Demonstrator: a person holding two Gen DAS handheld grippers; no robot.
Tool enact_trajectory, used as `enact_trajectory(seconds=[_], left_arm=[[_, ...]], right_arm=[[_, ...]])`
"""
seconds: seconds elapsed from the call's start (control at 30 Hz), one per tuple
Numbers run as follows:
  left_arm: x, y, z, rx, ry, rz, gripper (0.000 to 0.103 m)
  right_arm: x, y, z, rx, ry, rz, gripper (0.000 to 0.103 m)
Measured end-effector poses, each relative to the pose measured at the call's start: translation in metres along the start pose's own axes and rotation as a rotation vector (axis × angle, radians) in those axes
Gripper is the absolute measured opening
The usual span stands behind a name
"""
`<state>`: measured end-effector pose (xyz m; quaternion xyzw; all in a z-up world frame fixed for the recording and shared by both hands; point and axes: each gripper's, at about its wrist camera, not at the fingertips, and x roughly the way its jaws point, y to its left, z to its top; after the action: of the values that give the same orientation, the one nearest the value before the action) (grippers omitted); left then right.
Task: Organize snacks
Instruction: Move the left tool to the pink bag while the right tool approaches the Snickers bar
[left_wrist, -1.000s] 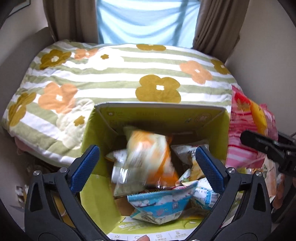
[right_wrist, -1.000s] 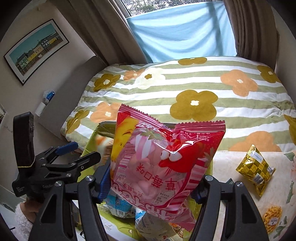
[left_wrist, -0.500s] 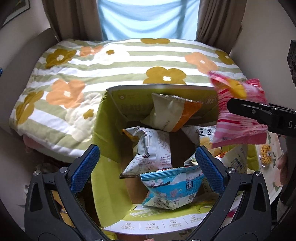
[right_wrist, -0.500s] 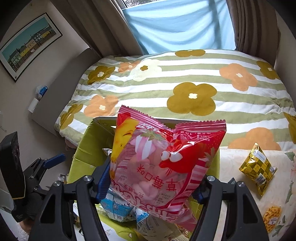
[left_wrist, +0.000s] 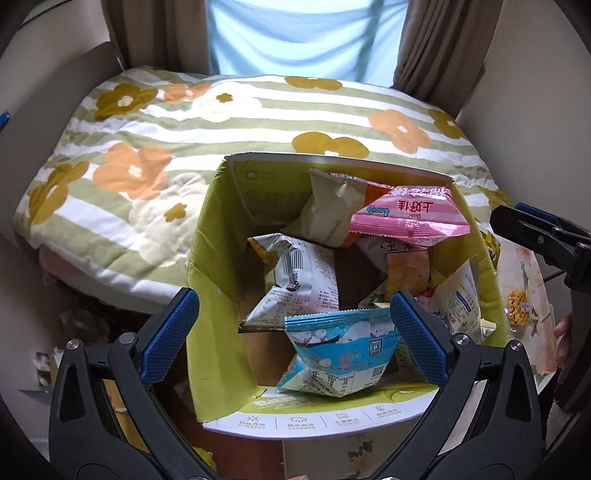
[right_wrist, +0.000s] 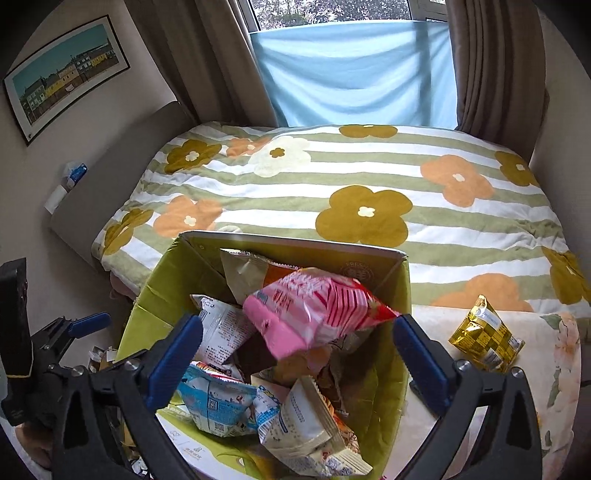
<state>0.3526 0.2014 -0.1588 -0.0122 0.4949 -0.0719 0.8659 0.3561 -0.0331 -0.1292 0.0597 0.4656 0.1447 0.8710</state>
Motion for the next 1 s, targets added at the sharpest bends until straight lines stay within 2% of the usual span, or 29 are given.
enact_trajectory(seconds=[0.3,0.5,0.73,1.0], left_arm=[[-0.017,-0.017,-0.014,0.008,0.001,0.001,0.103],[-0.039,-0.043,-0.029,-0.014,-0.022,0.028,0.103],[-0.066,-0.1,-0.055,-0.041,-0.065,0.056,0.103],[-0.073,-0.175,-0.097,-0.056,-0.085,0.055,0.103]], right_arm=[[-0.038,-0.013,-0.027,0.007,-0.001,-0.024,0.102],[-0.066,-0.034,-0.043,0.005,-0.017,0.009,0.102],[-0.113,-0.076,-0.065,-0.051,-0.039,0.029,0.102],[-0.15,-0.134,-0.102,-0.105,-0.048,0.024,0.102]])
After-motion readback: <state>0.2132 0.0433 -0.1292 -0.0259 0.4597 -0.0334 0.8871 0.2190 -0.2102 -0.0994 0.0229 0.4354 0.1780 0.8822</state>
